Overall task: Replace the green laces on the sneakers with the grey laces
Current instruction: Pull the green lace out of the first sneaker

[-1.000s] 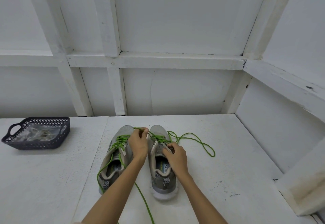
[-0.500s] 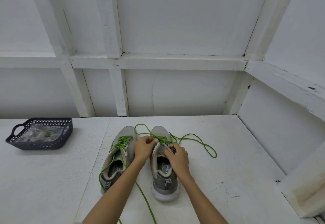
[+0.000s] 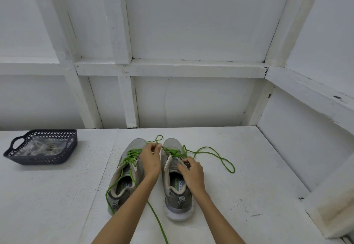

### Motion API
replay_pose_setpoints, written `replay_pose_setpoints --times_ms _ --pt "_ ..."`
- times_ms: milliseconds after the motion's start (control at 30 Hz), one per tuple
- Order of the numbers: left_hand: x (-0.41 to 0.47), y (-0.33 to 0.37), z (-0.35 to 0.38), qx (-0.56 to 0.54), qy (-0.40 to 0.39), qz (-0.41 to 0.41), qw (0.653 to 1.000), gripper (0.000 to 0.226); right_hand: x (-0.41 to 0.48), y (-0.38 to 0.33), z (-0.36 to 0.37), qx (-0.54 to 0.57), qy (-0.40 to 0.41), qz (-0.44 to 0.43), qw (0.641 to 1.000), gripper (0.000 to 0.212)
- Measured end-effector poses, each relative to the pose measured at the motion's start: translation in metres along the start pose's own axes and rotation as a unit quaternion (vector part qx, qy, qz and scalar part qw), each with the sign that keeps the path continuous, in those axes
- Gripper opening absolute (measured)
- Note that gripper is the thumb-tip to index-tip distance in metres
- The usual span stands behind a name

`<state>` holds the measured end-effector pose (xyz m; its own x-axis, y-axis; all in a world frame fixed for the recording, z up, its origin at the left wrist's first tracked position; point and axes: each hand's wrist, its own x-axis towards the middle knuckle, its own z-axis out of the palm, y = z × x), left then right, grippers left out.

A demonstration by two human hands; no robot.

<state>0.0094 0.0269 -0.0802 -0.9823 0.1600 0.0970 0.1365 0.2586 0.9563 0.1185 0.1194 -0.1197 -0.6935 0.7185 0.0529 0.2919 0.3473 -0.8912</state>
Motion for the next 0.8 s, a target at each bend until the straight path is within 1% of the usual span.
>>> replay_pose_setpoints --times_ms 33,67,100,167,200,233,267,367,400,433,467,533,567,600,633,700,733,767,800 --pt "0.001 0.003 -0.001 -0.018 0.017 0.001 1.000 0.013 0.000 0.000 0.000 0.001 0.000 0.002 1.000 0.016" --pt "0.001 0.003 -0.001 -0.017 0.006 -0.004 1.000 0.014 0.000 0.000 0.000 0.001 0.001 0.004 1.000 0.017" --pt "0.002 0.002 0.000 0.002 -0.027 -0.012 1.000 0.016 0.000 0.000 0.000 -0.001 0.001 0.005 1.000 0.017" --pt "0.005 -0.009 0.003 0.067 -0.120 -0.027 0.990 0.017 0.000 0.000 -0.001 -0.004 0.003 0.005 1.000 0.016" --pt "0.006 -0.014 0.004 0.089 -0.147 -0.029 0.985 0.019 0.000 -0.001 -0.001 -0.005 0.003 0.004 1.000 0.015" --pt "0.005 -0.016 0.005 0.090 -0.147 -0.027 0.985 0.023 0.000 -0.001 -0.001 -0.006 0.002 0.003 1.000 0.015" --pt "0.003 -0.016 0.006 0.069 -0.121 -0.017 0.990 0.023 0.000 -0.001 -0.001 -0.006 0.001 0.001 1.000 0.016" --pt "-0.003 0.000 0.004 -0.026 0.022 -0.008 0.999 0.011 0.000 -0.001 -0.001 -0.002 0.001 0.000 1.000 0.016" --pt "-0.003 0.003 0.004 -0.045 0.040 -0.013 0.998 0.010 0.000 -0.001 -0.001 -0.002 0.002 0.001 1.000 0.015" --pt "-0.004 0.004 0.004 -0.044 0.028 -0.023 0.998 0.011 0.000 0.000 -0.001 -0.003 0.003 0.001 1.000 0.015" --pt "-0.002 0.001 0.004 -0.024 -0.004 -0.028 0.999 0.014 0.000 -0.001 -0.001 -0.004 0.004 0.002 1.000 0.015" --pt "0.001 -0.011 0.007 0.037 -0.100 -0.037 0.994 0.018 0.000 -0.001 -0.001 -0.006 0.006 0.005 1.000 0.014" --pt "0.002 -0.016 0.007 0.051 -0.130 -0.042 0.989 0.017 0.000 -0.001 -0.001 -0.006 0.006 0.006 1.000 0.014" --pt "0.002 -0.018 0.007 0.047 -0.130 -0.041 0.990 0.016 0.000 -0.001 -0.001 -0.007 0.005 0.006 1.000 0.014" --pt "0.002 -0.016 0.007 0.033 -0.100 -0.033 0.994 0.015 0.000 -0.001 -0.001 -0.008 0.005 0.007 1.000 0.014" --pt "-0.001 -0.006 0.005 -0.014 0.004 -0.014 1.000 0.014 0.001 0.000 0.000 -0.005 0.004 0.006 1.000 0.015" --pt "-0.002 0.001 0.003 -0.044 0.040 -0.006 0.998 0.013 0.001 0.000 0.000 -0.002 0.005 0.006 1.000 0.016" --pt "-0.001 0.004 0.002 -0.054 0.039 -0.008 0.998 0.012 0.001 0.001 0.000 0.001 0.006 0.007 1.000 0.015" --pt "0.000 0.004 0.001 -0.042 0.012 -0.016 0.999 0.013 0.001 0.001 0.000 0.001 0.008 0.006 1.000 0.015"
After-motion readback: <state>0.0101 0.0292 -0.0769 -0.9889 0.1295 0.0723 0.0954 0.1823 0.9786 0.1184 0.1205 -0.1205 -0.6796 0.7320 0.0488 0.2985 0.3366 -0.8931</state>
